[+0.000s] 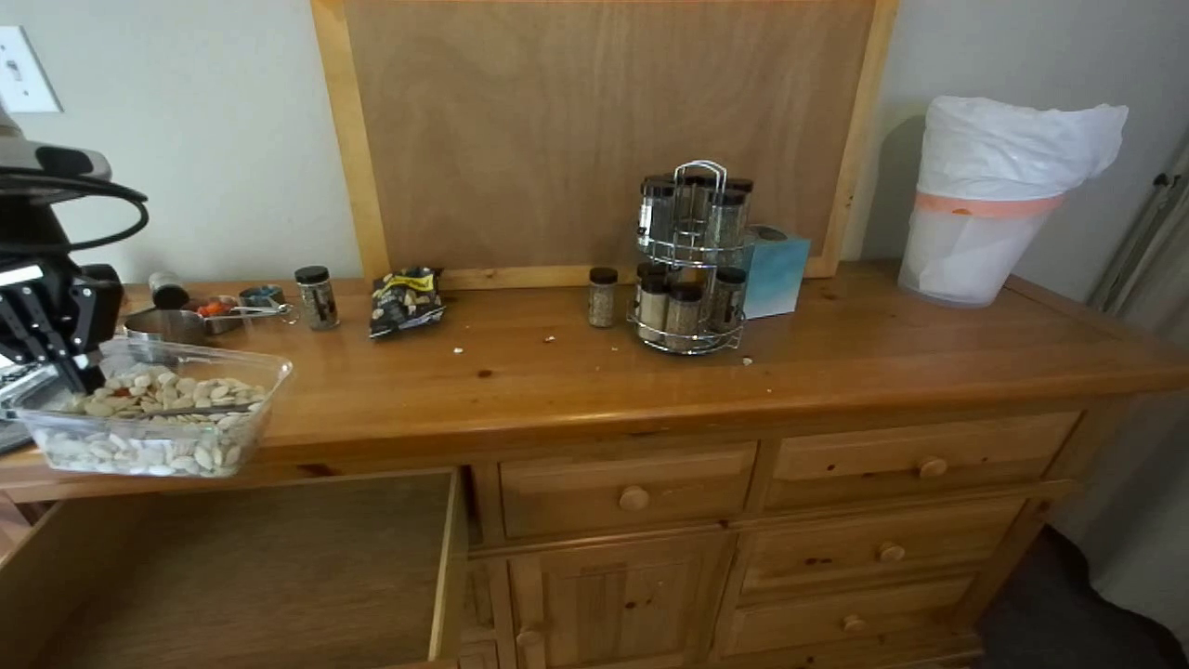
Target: Put the clear container in the open drawer.
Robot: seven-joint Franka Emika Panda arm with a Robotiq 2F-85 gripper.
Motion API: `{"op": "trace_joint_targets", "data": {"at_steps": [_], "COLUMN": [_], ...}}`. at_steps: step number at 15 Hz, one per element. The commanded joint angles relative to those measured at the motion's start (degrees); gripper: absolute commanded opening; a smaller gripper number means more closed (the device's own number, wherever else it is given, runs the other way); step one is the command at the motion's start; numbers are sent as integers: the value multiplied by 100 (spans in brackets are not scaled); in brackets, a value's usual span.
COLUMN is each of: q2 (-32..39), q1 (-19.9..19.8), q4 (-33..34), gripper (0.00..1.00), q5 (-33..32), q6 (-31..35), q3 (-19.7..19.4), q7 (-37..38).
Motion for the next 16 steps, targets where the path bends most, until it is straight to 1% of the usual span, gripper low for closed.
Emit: {"op": "trace_joint_targets", "data": {"at_steps": [1, 4, 7, 12, 16], "q2": [-278, -344, -290, 12, 419], "q1": [94, 174, 203, 194, 231], "q4": [-96, -197, -409, -812, -1122], "gripper": [3, 3, 3, 3, 3], "q5": [-208, -277, -364, -891, -1188], "q6": [-429, -604, -392, 435, 1303], "q3": [140, 269, 345, 300, 209], "q7": [421, 733, 972, 1352, 1616]}}
